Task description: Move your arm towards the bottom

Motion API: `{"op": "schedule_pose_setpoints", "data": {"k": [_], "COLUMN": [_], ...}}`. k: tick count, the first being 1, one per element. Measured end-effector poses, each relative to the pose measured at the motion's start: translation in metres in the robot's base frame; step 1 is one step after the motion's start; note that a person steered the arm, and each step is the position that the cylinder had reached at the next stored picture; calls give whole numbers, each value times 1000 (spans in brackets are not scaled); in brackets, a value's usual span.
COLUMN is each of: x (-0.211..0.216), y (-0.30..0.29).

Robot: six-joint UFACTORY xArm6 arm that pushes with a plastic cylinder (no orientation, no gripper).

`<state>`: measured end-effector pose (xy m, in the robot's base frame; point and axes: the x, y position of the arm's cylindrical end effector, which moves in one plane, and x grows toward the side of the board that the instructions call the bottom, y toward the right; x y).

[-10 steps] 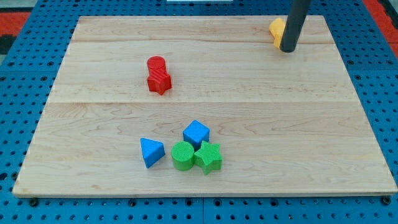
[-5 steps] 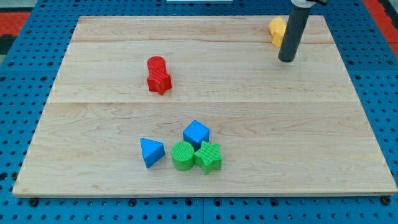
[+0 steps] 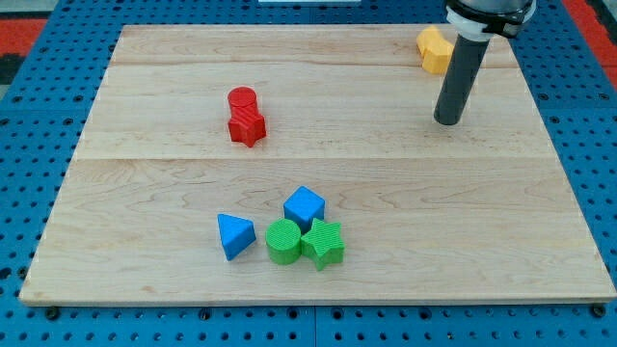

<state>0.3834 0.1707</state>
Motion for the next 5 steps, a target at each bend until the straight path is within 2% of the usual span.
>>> {"op": "schedule_pose_setpoints", "data": {"k": [5], "x": [10], "y": [-5]}}
